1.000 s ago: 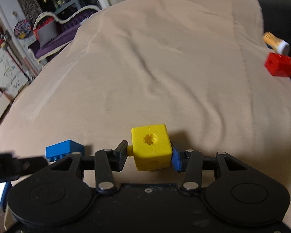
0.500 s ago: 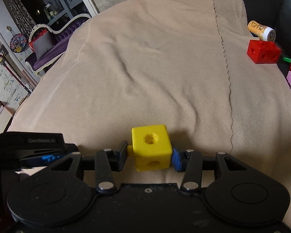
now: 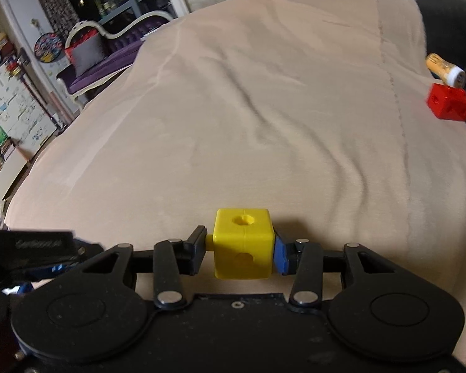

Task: Organize rigid objects
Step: 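Carry the blue brick and yellow cube to the basket and open both tools inside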

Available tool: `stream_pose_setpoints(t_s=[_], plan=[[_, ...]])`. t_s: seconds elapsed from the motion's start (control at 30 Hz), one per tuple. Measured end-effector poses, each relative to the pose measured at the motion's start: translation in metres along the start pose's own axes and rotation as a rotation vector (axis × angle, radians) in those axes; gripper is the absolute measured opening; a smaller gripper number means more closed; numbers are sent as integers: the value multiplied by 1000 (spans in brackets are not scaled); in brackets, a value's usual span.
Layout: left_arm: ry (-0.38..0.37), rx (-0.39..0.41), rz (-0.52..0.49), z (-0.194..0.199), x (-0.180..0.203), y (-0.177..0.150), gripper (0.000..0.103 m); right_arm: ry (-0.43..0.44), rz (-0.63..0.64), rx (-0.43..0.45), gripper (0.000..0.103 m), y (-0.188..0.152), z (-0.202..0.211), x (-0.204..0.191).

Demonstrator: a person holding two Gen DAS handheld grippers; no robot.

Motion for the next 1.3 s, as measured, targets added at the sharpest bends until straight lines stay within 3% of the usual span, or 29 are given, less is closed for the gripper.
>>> stream_pose_setpoints(t_s=[0.33,0.5,0.77,1.0,1.17,1.3], plan=[[15,21,93,29,-64,-2,59,-19,59,-28,43,0,1,-28],[20,32,155,43,-101,-6,59,41,119,-28,43,3,7,-61],[106,91,273,75,-190,-7,59,239,262,-79,43,-7,14,-162],[197,105,450,92,-280,-15,59,418,411,-144,43,-23,24,-265],[224,90,550,90,-323,-24,59,476,502,-192,43,-41,26,-333],[207,62,597,80,-339,-35,59,469,577,-231,43,-58,17,-366]])
Point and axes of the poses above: each gripper's, at about its wrist camera, not at the fingertips, and z roughly against the way its jaws point, x to its right, y to its top, the point moved 4 cm from there along -z, roughly the way its jaws point, and after that the axes turned 13 degrees about z, right-handed, at the moved point
